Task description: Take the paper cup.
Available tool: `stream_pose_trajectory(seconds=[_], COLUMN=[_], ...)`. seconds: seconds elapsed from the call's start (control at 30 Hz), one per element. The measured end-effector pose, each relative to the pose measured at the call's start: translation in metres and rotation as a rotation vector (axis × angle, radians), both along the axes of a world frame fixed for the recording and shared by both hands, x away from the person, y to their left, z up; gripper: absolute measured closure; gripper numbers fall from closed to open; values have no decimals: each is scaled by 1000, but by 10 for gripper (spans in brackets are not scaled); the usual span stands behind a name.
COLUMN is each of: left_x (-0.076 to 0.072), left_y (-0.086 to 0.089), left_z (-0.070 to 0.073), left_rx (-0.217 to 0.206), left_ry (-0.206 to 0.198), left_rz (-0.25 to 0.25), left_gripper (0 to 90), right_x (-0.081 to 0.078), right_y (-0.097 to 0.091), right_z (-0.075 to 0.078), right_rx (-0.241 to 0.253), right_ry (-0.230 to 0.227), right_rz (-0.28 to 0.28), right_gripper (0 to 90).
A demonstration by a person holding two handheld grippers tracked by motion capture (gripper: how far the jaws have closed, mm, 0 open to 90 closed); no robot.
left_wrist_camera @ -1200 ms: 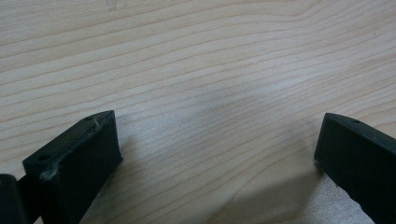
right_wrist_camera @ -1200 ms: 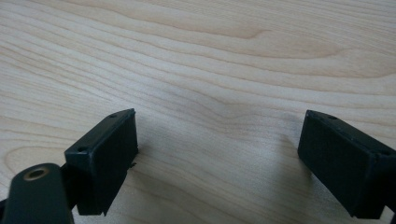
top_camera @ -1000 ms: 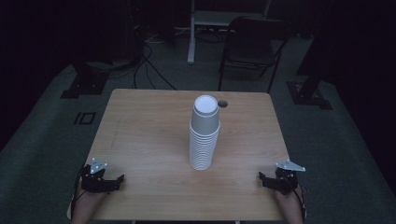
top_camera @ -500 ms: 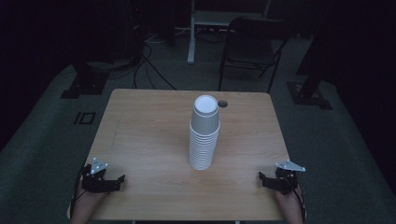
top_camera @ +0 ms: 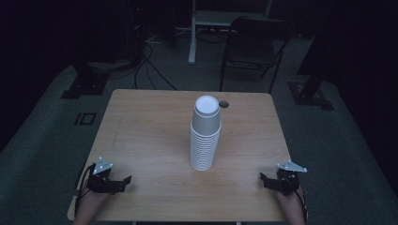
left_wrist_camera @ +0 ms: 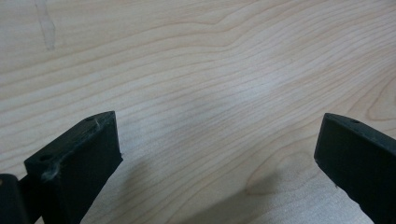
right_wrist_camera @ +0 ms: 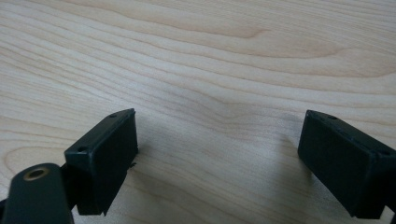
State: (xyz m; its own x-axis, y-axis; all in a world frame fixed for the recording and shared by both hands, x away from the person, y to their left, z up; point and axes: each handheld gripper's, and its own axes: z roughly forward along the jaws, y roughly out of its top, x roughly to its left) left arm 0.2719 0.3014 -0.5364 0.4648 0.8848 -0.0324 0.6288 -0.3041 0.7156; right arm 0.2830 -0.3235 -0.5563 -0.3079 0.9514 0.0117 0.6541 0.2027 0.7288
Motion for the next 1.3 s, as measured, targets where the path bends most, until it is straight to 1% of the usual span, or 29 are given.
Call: stream_pose_trajectory(seconds=[0.03,0.1,0.13,0.23,0.27,0.33,0.37,0.47,0.5,0.53,0.6,0.63,0.7,0.73,0.77,0.87,0.9,0.97,1.0,1.07,1.13,1.27,1.3], left_x=[0,0,0,1,1,2,2,3,3,4,5,5,5,5,5,6,7,8,9,9,10,12,12], left_y=[-1,-3,-4,-6,-7,-10,-11,-15,-16,-18,-21,-23,-26,-27,-28,-31,-31,-33,-33,-36,-38,-45,-47], left_z=[1,2,3,4,4,5,6,10,11,12,13,13,14,14,15,19,20,22,23,25,27,30,30], left_rx=[8,11,16,12,4,13,8,0,-1,3,17,9,12,6,5,-5,-5,-3,-9,2,-11,-8,-6], left_ry=[-4,-5,-14,-13,-9,-12,-8,-16,-21,-16,-19,-17,-20,-18,-28,-40,-38,-48,-42,-52,-52,-46,-52], left_rz=[1,-6,-5,-13,-18,-20,-37,-52,-50,-62,-79,-97,-109,-116,-108,-106,-109,-109,-116,-119,-130,-151,-159], left_gripper=[6,6,5,6,6,6,6,6,6,6,6,7,12,12,12,12,12,12,12,12,12,12,12], right_x=[0,0,0,0,0,0,0,0,0,0,0,0,0,0,0,0,0,0,0,0,0,0,0], right_y=[0,0,0,0,0,0,0,0,0,0,0,0,0,0,0,0,0,0,0,0,0,0,0], right_z=[0,0,0,0,0,0,0,0,0,0,0,0,0,0,0,0,0,0,0,0,0,0,0], right_rx=[0,0,0,0,0,0,0,0,0,0,0,0,0,0,0,0,0,0,0,0,0,1,1], right_ry=[0,0,0,0,0,0,0,0,0,0,0,0,0,0,0,0,0,0,0,0,1,1,1], right_rz=[-1,-1,0,0,0,0,0,0,0,0,0,0,0,0,0,0,0,0,-1,0,-1,-1,-1], right_gripper=[113,113,113,113,113,113,113,113,113,113,113,113,113,114,113,113,113,113,113,113,113,113,113])
